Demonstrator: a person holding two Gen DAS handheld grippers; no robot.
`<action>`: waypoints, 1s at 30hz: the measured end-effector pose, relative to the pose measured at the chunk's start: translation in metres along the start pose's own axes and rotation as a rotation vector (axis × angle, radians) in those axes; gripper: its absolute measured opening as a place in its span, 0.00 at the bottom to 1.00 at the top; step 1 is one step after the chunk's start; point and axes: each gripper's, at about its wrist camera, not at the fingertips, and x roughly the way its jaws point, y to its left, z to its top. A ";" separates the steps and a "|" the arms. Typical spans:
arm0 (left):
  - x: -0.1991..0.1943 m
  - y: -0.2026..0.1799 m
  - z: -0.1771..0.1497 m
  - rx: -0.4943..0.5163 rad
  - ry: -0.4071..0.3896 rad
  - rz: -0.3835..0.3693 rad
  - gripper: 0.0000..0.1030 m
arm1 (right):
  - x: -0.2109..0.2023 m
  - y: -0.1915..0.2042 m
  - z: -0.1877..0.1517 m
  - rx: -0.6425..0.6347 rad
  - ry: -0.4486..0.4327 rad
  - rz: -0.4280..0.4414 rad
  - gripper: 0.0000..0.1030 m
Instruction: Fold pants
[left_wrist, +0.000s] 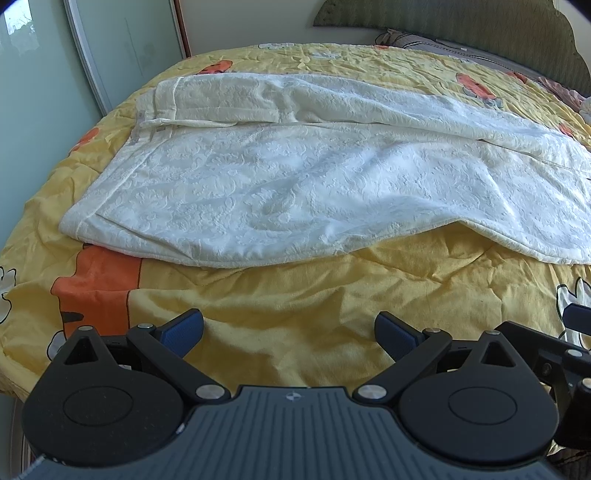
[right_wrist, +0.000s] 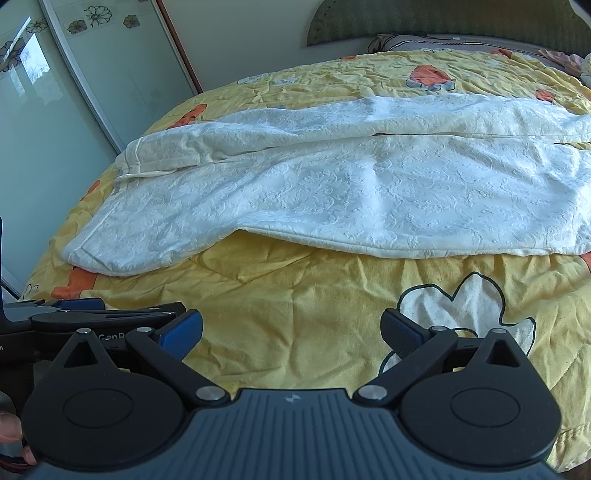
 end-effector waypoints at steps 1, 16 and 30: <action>0.000 0.000 0.000 0.000 0.001 0.000 0.98 | 0.000 0.000 0.000 0.000 0.000 0.000 1.00; 0.001 0.000 0.000 -0.004 0.006 -0.002 0.97 | 0.001 0.002 0.000 -0.002 0.004 0.011 1.00; 0.002 0.002 0.000 -0.006 0.007 -0.005 0.97 | 0.000 0.001 -0.001 -0.004 0.004 0.023 1.00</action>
